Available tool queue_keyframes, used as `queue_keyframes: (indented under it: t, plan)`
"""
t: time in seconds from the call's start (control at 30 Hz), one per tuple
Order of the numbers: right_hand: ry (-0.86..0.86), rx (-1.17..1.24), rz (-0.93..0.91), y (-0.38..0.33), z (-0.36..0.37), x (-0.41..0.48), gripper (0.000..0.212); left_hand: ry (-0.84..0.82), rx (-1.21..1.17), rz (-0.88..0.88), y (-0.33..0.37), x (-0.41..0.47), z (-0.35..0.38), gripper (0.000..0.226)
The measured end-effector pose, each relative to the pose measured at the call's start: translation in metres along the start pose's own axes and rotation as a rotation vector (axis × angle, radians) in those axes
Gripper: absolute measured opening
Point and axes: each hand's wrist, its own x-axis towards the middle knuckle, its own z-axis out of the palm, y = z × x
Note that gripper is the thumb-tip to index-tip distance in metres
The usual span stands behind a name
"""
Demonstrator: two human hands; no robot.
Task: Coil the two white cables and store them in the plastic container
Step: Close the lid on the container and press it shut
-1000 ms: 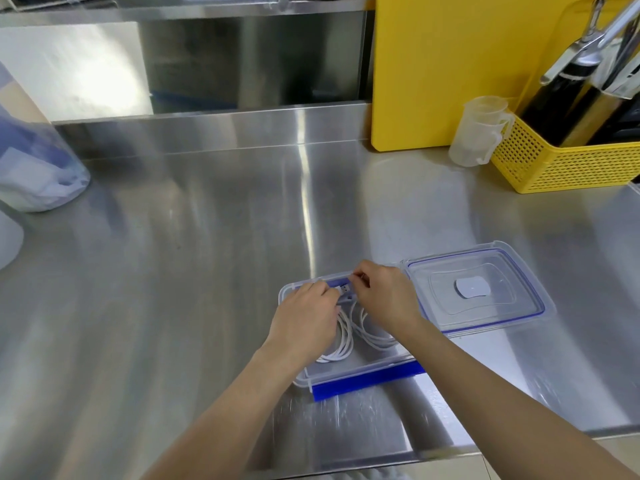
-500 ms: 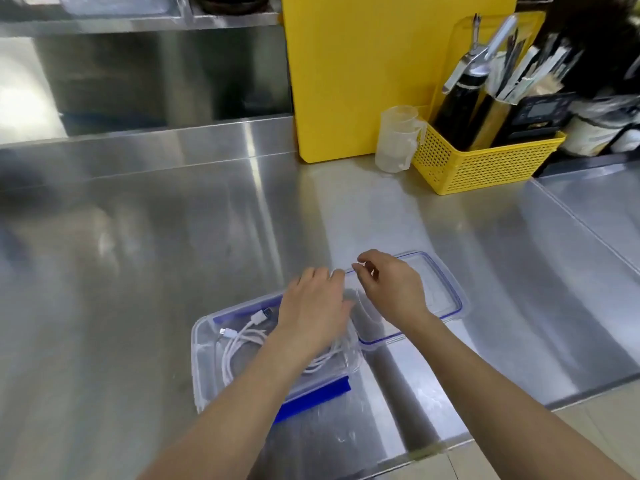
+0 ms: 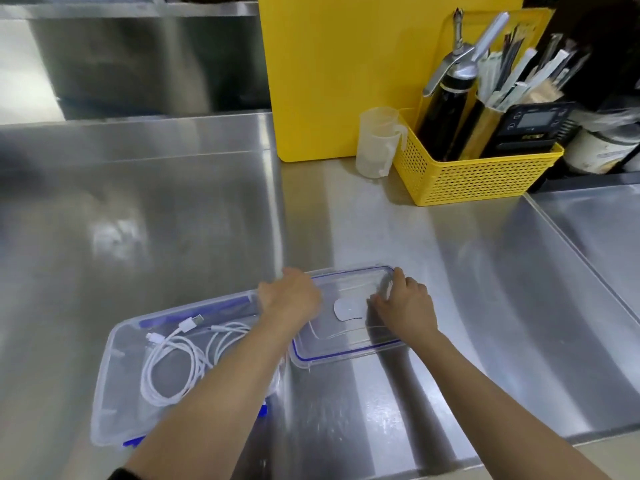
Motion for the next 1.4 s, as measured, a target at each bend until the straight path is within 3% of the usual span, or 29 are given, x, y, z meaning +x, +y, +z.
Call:
queue_keyframes:
  t: [0.07,0.13,0.23,0.3,0.43,0.57,0.63,0.7,0.8,0.87,0.93,1.0,1.07,1.17,1.27,1.4]
  plan:
    - [0.021,0.191,0.037,0.001,-0.007,0.005,0.042,0.029,-0.251,-0.044,-0.004,0.003,-0.009,0.069]
    - [0.044,0.456,0.065,0.002,-0.020,0.012,0.011,0.111,-0.499,-0.029,-0.012,0.005,-0.021,0.061]
    - [0.167,0.666,0.021,0.001,-0.043,0.019,0.015,0.233,-0.957,-0.002,-0.024,0.003,-0.047,0.055]
    - [0.223,0.782,-0.033,-0.009,-0.060,0.020,0.019,0.326,-1.294,-0.069,-0.031,0.001,-0.065,0.057]
    - [0.304,0.925,-0.171,-0.035,-0.074,0.017,0.024,0.527,-1.788,-0.196,-0.054,-0.009,-0.087,0.035]
    - [0.361,1.031,-0.347,-0.061,-0.069,0.002,0.042,0.467,-1.810,-0.318,-0.092,-0.011,-0.078,0.029]
    - [0.356,1.019,-0.433,-0.071,-0.061,-0.005,0.049,0.265,-1.852,-0.338,-0.114,-0.015,-0.069,0.029]
    - [0.341,0.997,-0.502,-0.080,-0.052,-0.014,0.051,0.070,-1.921,-0.354,-0.131,-0.026,-0.063,0.055]
    - [0.280,0.983,-0.500,-0.095,-0.039,-0.027,0.048,-0.019,-2.061,-0.329,-0.157,-0.039,-0.053,0.033]
    - [0.213,0.976,-0.414,-0.106,-0.028,-0.035,0.038,-0.008,-2.105,-0.287,-0.174,-0.047,-0.048,0.024]
    - [0.134,1.045,-0.233,-0.115,-0.021,-0.040,0.031,0.066,-2.189,-0.266,-0.189,-0.056,-0.045,0.045]
    - [-0.049,1.236,-0.036,-0.122,-0.024,-0.046,0.024,0.146,-2.305,-0.234,-0.203,-0.066,-0.041,0.069]
    - [-0.275,1.362,0.048,-0.129,-0.027,-0.054,0.013,0.161,-2.310,-0.177,-0.210,-0.084,-0.039,0.057]
    - [-0.304,1.093,-0.076,-0.136,-0.018,-0.065,0.016,0.185,-2.094,-0.154,-0.215,-0.104,-0.025,0.029]
    - [-0.200,0.803,-0.195,-0.142,-0.009,-0.077,0.019,0.365,-1.696,-0.244,-0.218,-0.115,-0.002,0.029]
    - [-0.111,0.545,-0.293,-0.146,0.002,-0.091,0.013,0.382,-1.585,-0.226,-0.217,-0.127,0.028,0.026]
